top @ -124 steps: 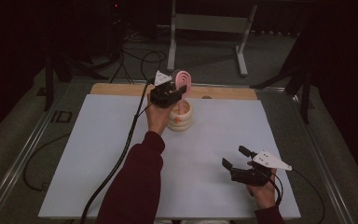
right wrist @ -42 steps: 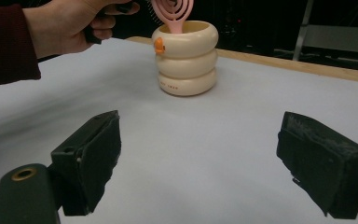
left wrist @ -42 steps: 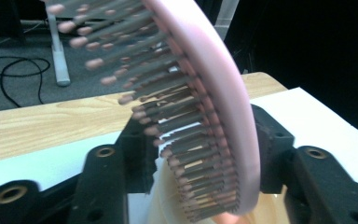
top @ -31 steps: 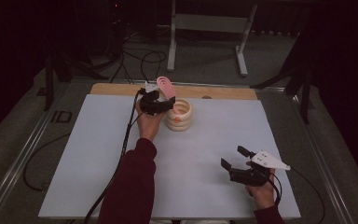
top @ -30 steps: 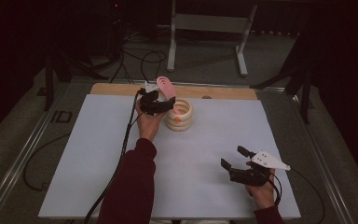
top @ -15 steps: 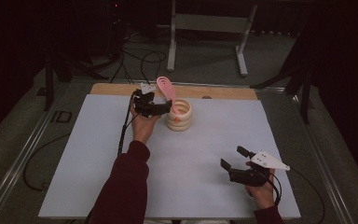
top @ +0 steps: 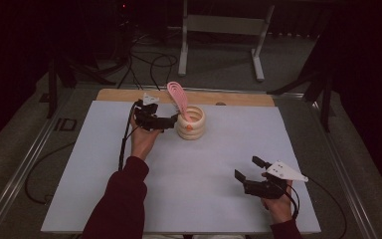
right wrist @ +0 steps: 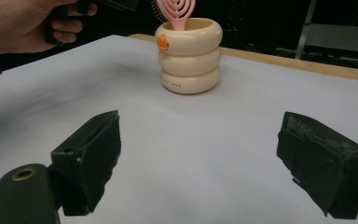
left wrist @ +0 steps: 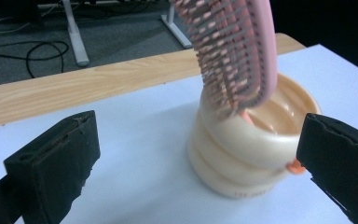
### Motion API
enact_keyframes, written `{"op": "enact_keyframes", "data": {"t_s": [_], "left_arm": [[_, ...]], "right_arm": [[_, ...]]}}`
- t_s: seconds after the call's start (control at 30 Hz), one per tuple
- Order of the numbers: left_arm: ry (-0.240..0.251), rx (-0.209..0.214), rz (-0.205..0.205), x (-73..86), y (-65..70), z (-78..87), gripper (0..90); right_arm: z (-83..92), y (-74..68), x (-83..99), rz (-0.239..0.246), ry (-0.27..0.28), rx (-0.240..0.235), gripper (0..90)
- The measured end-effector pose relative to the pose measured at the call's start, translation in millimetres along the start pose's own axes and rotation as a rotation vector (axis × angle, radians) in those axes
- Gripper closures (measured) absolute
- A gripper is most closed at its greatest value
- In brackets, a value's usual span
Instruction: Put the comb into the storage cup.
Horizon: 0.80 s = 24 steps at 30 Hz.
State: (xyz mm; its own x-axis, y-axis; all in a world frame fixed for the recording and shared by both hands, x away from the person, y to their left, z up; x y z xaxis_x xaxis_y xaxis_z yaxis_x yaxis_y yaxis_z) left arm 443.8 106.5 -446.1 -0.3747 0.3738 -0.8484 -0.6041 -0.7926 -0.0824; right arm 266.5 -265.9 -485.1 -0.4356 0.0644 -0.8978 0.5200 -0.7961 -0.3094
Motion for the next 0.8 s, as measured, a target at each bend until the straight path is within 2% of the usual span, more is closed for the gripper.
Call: {"op": "enact_keyframes", "data": {"t_s": [0.03, 0.07, 0.13, 0.3, 0.57, 0.67, 0.77, 0.8], "left_arm": [[0.0, 0.0, 0.0, 0.0, 0.0, 0.0, 0.0], [-0.011, -0.006, -0.044, 4.8, 2.1, 11.9, 0.0], [-0.021, -0.013, -0.071, 7.3, 3.5, 18.5, 0.0], [-0.019, -0.035, -0.12, 16.4, 7.2, 37.3, 0.0], [-0.044, -0.037, -0.205, 31.0, 13.0, 62.7, 0.0], [-0.022, -0.043, -0.217, 35.5, 13.7, 75.1, 0.0], [0.004, -0.038, -0.21, 40.2, 11.5, 88.9, 0.0], [0.004, -0.038, -0.21, 40.2, 11.5, 88.9, 0.0]], "right_arm": [[0.0, 0.0, 0.0, 0.0, 0.0, 0.0, 13.5], [0.0, 0.0, 0.0, 0.0, 0.0, 0.0, 13.5], [-0.5, -0.4, 0.2, 0.0, -0.001, 0.003, 13.5], [-1.1, -0.8, 0.4, 0.0, 0.0, 0.002, 13.5], [-2.7, -2.3, 1.3, 0.004, -0.008, -0.001, 13.5], [-3.3, -2.7, 1.5, 0.004, -0.005, 0.0, 13.4], [-2.9, -2.5, 1.5, 0.001, -0.004, 0.002, 13.4], [-2.9, -2.5, 1.5, 0.001, -0.004, 0.002, 13.4]]}}
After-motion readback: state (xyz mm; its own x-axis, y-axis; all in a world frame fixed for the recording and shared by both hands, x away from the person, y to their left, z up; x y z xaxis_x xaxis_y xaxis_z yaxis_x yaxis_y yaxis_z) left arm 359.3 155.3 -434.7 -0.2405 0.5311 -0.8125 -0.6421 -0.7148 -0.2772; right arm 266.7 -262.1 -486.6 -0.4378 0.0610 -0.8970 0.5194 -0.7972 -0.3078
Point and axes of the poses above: each handheld gripper's, and its own axes: z roughly backward along the jaws, x roughly out of its underside, y roughly to its right, the point moved 1 cm from there along -z, roughly forward along the jaws, and after that the axes turned 14 degrees about -z, right-handed, at the moved point
